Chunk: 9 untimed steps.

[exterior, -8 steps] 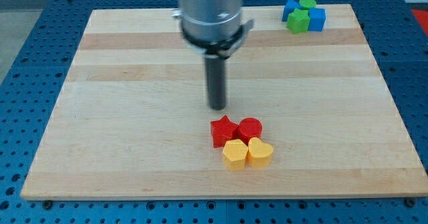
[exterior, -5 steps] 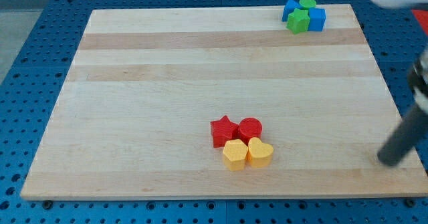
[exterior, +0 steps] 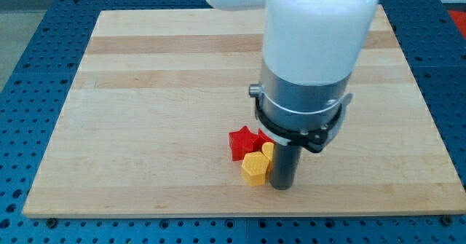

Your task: Move the yellow hexagon to the center of the board

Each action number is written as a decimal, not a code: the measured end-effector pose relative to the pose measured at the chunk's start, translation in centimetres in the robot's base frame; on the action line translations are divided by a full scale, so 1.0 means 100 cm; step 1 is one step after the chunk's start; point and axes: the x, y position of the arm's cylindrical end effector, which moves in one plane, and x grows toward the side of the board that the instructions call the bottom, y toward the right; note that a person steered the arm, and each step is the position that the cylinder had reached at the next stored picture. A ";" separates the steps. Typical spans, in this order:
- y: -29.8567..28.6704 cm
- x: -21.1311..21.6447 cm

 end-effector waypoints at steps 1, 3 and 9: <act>-0.029 0.002; -0.058 -0.011; -0.102 -0.127</act>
